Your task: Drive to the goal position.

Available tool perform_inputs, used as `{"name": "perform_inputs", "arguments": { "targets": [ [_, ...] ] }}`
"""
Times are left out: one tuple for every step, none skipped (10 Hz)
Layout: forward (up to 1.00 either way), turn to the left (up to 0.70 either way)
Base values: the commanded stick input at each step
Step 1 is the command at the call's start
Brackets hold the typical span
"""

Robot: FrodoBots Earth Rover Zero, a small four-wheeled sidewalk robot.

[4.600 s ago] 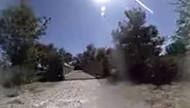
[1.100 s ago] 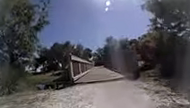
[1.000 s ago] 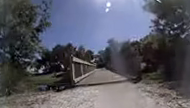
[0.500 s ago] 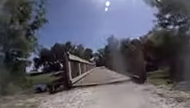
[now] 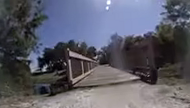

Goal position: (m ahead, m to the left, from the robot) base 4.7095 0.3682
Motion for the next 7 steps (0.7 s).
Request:
{"name": "perform_inputs", "arguments": {
  "targets": [
    [0.69,0.01],
    [0.69,0.01],
    [0.69,0.01],
    [0.69,0.01],
    [0.69,0.01],
    [0.69,0.01],
    [0.69,0.01]
  ]
}}
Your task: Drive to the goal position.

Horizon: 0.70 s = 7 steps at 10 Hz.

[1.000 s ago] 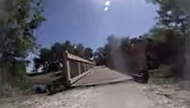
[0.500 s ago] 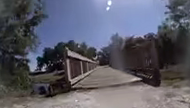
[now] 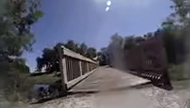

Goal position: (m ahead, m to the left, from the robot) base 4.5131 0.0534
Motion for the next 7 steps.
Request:
{"name": "perform_inputs", "arguments": {
  "targets": [
    [0.69,0.01],
    [0.69,0.11],
    [0.69,0.14],
    [0.69,0.14],
    [0.69,0.14],
    [0.69,0.13],
    [0.69,0.06]
  ]
}}
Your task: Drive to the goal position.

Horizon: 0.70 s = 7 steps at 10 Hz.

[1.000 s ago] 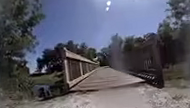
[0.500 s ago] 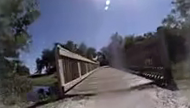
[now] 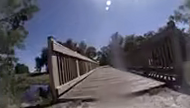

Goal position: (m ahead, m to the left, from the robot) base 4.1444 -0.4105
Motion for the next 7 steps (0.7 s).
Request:
{"name": "perform_inputs", "arguments": {
  "targets": [
    [0.69,0.01],
    [0.69,0.01],
    [0.69,0.02],
    [0.69,0.05],
    [0.69,0.10],
    [0.69,0.14],
    [0.69,0.07]
  ]
}}
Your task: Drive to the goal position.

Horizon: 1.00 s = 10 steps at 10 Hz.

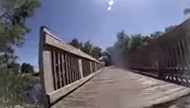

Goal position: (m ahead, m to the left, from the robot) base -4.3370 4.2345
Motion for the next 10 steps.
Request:
{"name": "perform_inputs", "arguments": {
  "targets": [
    [0.69,0.01],
    [0.69,0.01],
    [0.69,0.01],
    [0.69,0.01],
    [0.69,0.01],
    [0.69,0.01],
    [0.69,0.01],
    [0.69,0.01],
    [0.69,0.01],
    [0.69,0.01]
  ]
}}
